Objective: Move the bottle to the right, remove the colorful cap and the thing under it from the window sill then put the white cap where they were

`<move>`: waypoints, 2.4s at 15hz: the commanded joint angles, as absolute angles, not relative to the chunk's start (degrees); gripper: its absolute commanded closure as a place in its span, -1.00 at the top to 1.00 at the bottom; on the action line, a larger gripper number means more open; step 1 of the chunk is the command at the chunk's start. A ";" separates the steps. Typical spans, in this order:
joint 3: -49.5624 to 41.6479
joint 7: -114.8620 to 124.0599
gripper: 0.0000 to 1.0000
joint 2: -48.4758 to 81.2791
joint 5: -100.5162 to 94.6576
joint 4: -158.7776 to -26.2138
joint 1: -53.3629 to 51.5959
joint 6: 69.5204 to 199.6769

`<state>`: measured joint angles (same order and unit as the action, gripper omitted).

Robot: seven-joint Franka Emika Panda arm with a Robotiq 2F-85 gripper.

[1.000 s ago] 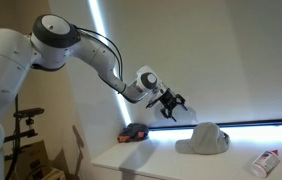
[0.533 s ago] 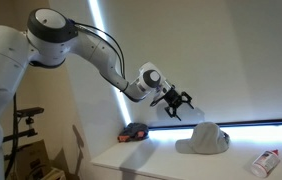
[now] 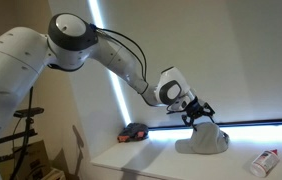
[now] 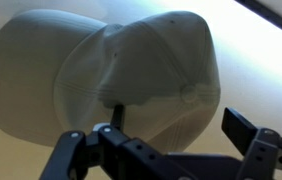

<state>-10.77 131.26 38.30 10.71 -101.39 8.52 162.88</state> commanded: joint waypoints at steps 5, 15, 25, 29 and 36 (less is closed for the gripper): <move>-8.66 128.18 1.00 40.47 14.15 -97.47 10.44 158.74; -10.16 129.28 -0.32 44.41 15.20 -90.52 9.78 148.83; -6.91 112.89 -0.98 35.12 13.93 -90.51 11.03 146.37; -5.90 102.80 -0.98 25.77 13.73 -92.26 8.94 143.30; -4.90 99.45 -0.98 19.01 3.83 -91.25 -1.95 131.22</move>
